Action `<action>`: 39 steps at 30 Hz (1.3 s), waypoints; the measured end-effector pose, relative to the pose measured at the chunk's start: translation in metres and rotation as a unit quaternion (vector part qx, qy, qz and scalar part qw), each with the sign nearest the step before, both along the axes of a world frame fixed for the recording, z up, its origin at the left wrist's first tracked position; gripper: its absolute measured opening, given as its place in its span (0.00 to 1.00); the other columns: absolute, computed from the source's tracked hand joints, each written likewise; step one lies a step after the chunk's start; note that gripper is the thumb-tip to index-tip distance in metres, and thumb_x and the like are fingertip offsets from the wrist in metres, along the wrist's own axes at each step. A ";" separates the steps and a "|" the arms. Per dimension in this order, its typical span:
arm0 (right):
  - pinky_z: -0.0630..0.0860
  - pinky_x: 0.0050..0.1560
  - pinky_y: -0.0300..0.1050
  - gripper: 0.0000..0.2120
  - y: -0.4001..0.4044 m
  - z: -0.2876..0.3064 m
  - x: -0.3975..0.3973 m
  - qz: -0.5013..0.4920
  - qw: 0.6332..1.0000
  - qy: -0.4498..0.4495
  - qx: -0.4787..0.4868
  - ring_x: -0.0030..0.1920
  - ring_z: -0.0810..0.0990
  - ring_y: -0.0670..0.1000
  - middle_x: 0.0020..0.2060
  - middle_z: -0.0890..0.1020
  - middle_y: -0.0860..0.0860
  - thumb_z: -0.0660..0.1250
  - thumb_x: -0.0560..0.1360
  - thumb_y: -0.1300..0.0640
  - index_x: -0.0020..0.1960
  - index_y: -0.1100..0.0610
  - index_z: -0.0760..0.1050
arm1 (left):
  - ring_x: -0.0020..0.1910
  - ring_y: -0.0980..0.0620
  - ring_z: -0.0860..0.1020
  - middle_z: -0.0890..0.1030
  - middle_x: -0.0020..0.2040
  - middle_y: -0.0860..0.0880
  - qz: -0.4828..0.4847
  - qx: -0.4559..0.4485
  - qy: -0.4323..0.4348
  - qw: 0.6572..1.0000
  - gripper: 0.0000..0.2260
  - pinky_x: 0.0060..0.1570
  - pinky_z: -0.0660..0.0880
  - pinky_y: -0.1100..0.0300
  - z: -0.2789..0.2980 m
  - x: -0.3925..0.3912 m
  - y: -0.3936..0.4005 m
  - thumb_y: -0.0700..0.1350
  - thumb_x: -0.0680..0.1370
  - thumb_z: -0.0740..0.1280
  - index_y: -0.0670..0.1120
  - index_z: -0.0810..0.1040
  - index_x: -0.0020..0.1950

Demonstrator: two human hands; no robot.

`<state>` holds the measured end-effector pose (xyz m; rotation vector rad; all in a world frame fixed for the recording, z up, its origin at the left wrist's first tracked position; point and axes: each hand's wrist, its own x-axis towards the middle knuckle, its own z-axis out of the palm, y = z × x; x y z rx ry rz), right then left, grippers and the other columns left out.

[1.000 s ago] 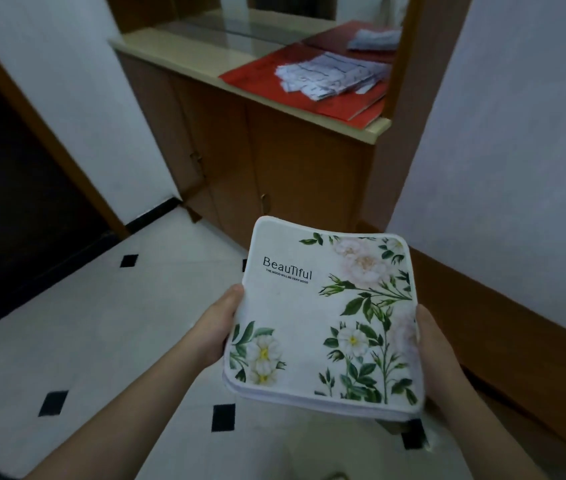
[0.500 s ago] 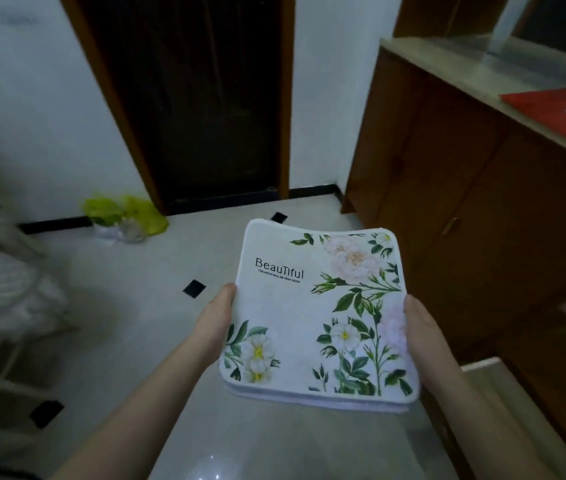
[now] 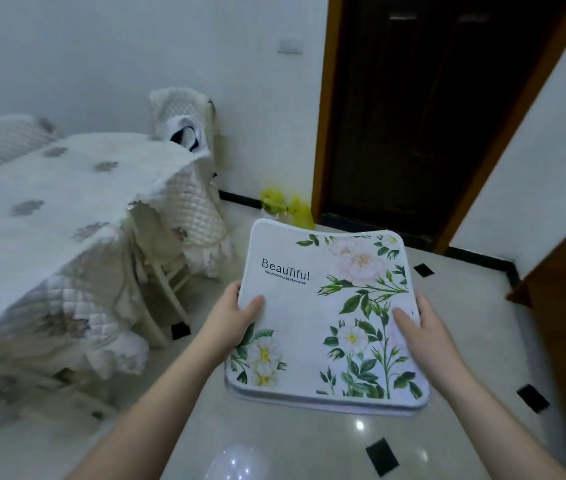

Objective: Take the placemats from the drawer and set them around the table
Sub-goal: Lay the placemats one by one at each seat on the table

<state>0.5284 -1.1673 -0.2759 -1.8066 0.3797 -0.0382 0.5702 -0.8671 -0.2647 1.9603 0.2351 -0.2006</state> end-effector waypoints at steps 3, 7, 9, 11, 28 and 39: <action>0.83 0.44 0.49 0.14 0.015 -0.002 0.023 0.061 0.998 -0.004 0.004 0.46 0.85 0.46 0.52 0.84 0.44 0.63 0.80 0.56 0.63 0.42 0.69 | 0.50 0.52 0.82 0.83 0.53 0.51 0.060 0.022 -0.007 0.998 0.13 0.54 0.79 0.47 0.000 -0.007 0.021 0.50 0.77 0.69 0.51 0.75 0.61; 0.82 0.48 0.48 0.17 0.040 -0.006 0.051 0.149 0.989 -0.014 0.008 0.48 0.84 0.45 0.52 0.83 0.43 0.65 0.79 0.58 0.64 0.42 0.68 | 0.50 0.51 0.83 0.84 0.53 0.52 0.156 0.018 -0.006 0.988 0.23 0.53 0.79 0.43 -0.002 -0.029 0.050 0.58 0.69 0.69 0.52 0.76 0.62; 0.79 0.53 0.47 0.19 0.057 -0.008 0.061 0.189 0.982 -0.019 0.005 0.51 0.82 0.44 0.53 0.82 0.42 0.65 0.79 0.59 0.65 0.43 0.68 | 0.50 0.49 0.84 0.84 0.53 0.51 0.203 0.008 -0.003 0.979 0.25 0.54 0.79 0.42 -0.005 -0.047 0.062 0.58 0.67 0.69 0.51 0.77 0.62; 0.78 0.54 0.45 0.20 0.076 -0.012 0.067 0.236 0.972 -0.019 0.010 0.52 0.82 0.43 0.54 0.81 0.40 0.65 0.78 0.60 0.66 0.44 0.68 | 0.49 0.48 0.84 0.85 0.52 0.50 0.248 -0.002 -0.007 0.969 0.23 0.54 0.79 0.41 -0.007 -0.069 0.075 0.57 0.66 0.70 0.51 0.78 0.59; 0.80 0.43 0.41 0.20 0.329 0.007 -0.016 0.532 0.846 -0.014 0.032 0.47 0.84 0.42 0.52 0.83 0.40 0.64 0.78 0.59 0.63 0.38 0.69 | 0.48 0.47 0.84 0.84 0.53 0.48 0.545 -0.014 -0.041 0.837 0.23 0.50 0.81 0.44 -0.006 -0.306 0.209 0.52 0.67 0.68 0.49 0.77 0.61; 0.82 0.44 0.48 0.19 0.503 0.020 -0.126 0.603 0.796 -0.044 0.024 0.45 0.85 0.45 0.49 0.83 0.41 0.64 0.78 0.60 0.55 0.34 0.71 | 0.48 0.49 0.83 0.83 0.53 0.48 0.620 -0.012 -0.061 0.782 0.16 0.52 0.80 0.46 -0.011 -0.437 0.345 0.46 0.76 0.69 0.48 0.75 0.63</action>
